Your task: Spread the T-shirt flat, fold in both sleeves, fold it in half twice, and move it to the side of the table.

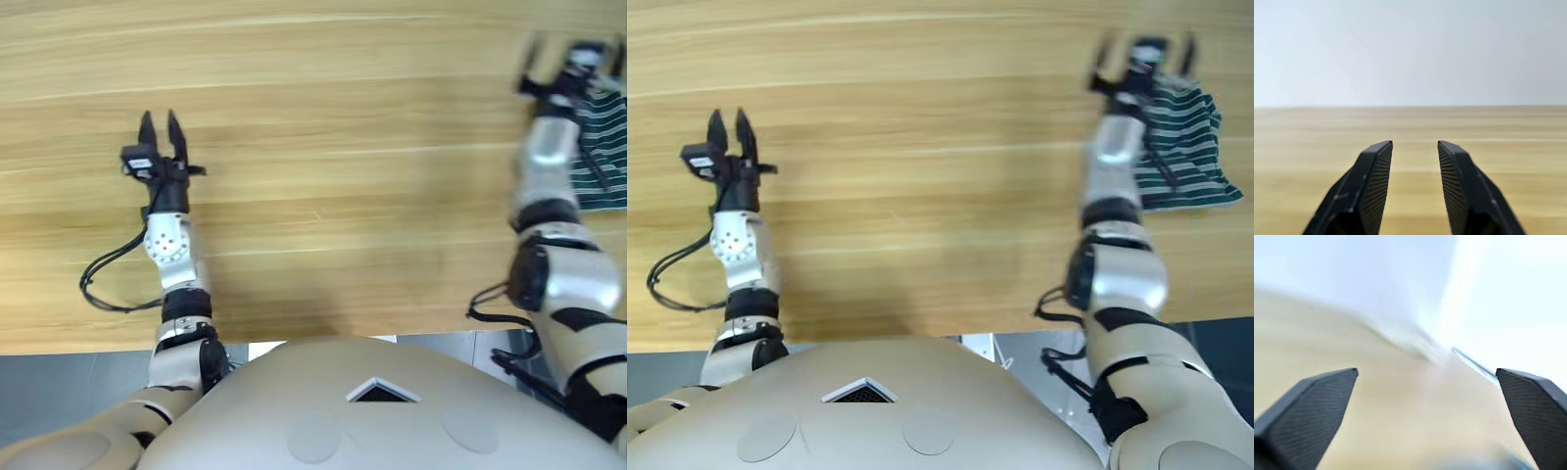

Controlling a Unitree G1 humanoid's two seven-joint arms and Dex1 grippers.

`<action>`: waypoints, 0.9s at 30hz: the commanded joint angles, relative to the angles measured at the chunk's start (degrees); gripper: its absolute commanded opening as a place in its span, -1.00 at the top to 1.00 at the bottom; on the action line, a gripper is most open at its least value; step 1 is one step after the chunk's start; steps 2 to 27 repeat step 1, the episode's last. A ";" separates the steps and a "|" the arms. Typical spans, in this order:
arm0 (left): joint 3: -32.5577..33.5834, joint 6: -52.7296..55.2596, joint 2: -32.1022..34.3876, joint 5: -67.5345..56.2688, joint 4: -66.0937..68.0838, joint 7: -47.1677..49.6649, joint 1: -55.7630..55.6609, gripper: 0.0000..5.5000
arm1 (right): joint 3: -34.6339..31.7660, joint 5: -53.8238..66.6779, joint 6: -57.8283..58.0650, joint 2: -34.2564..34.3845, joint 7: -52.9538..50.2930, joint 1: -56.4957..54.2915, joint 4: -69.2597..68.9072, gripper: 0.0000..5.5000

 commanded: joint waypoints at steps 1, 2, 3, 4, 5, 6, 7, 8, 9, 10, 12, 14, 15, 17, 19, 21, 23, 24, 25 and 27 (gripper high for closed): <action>-3.12 0.98 -0.38 6.13 2.72 6.54 -4.47 0.10 | 8.99 -6.31 4.06 12.39 -0.93 -1.00 3.60 -0.90; -3.12 0.98 -0.38 6.13 2.72 6.54 -4.47 0.10 | 8.99 -6.31 4.06 12.39 -0.93 -1.00 3.60 -0.90; -3.12 0.98 -0.38 6.13 2.72 6.54 -4.47 0.10 | 8.99 -6.31 4.06 12.39 -0.93 -1.00 3.60 -0.90; -3.12 0.98 -0.38 6.13 2.72 6.54 -4.47 0.10 | 8.99 -6.31 4.06 12.39 -0.93 -1.00 3.60 -0.90; -3.12 0.98 -0.38 6.13 2.72 6.54 -4.47 0.10 | 8.99 -6.31 4.06 12.39 -0.93 -1.00 3.60 -0.90; -3.12 0.98 -0.38 6.13 2.72 6.54 -4.47 0.10 | 8.99 -6.31 4.06 12.39 -0.93 -1.00 3.60 -0.90; -3.12 0.98 -0.38 6.13 2.72 6.54 -4.47 0.10 | 8.99 -6.31 4.06 12.39 -0.93 -1.00 3.60 -0.90; -3.12 0.98 -0.38 6.13 2.72 6.54 -4.47 0.10 | 8.99 -6.31 4.06 12.39 -0.93 -1.00 3.60 -0.90; -3.12 0.98 -0.38 6.13 2.72 6.54 -4.47 0.10 | 8.99 -6.31 4.06 12.39 -0.93 -1.00 3.60 -0.90; -3.12 0.98 -0.38 6.13 2.72 6.54 -4.47 0.10 | 8.99 -6.31 4.06 12.39 -0.93 -1.00 3.60 -0.90; -3.12 0.98 -0.38 6.13 2.72 6.54 -4.47 0.10 | 8.99 -6.31 4.06 12.39 -0.93 -1.00 3.60 -0.90; -3.12 0.98 -0.38 6.13 2.72 6.54 -4.47 0.10 | 8.99 -6.31 4.06 12.39 -0.93 -1.00 3.60 -0.90; -3.12 0.98 -0.38 6.13 2.72 6.54 -4.47 0.10 | 8.99 -6.31 4.06 12.39 -0.93 -1.00 3.60 -0.90; -3.12 0.98 -0.38 6.13 2.72 6.54 -4.47 0.10 | 8.99 -6.31 4.06 12.39 -0.93 -1.00 3.60 -0.90; -3.12 0.98 -0.38 6.13 2.72 6.54 -4.47 0.10 | 8.99 -6.31 4.06 12.39 -0.93 -1.00 3.60 -0.90; -3.12 0.98 -0.38 6.13 2.72 6.54 -4.47 0.10 | 8.99 -6.31 4.06 12.39 -0.93 -1.00 3.60 -0.90; -3.12 0.98 -0.38 6.13 2.72 6.54 -4.47 0.10 | 8.99 -6.31 4.06 12.39 -0.93 -1.00 3.60 -0.90; -3.12 0.98 -0.38 6.13 2.72 6.54 -4.47 0.10 | 8.99 -6.31 4.06 12.39 -0.93 -1.00 3.60 -0.90; -3.12 0.98 -0.38 6.13 2.72 6.54 -4.47 0.10 | 8.99 -6.31 4.06 12.39 -0.93 -1.00 3.60 -0.90; -3.12 0.98 -0.38 6.13 2.72 6.54 -4.47 0.10 | 8.99 -6.31 4.06 12.39 -0.93 -1.00 3.60 -0.90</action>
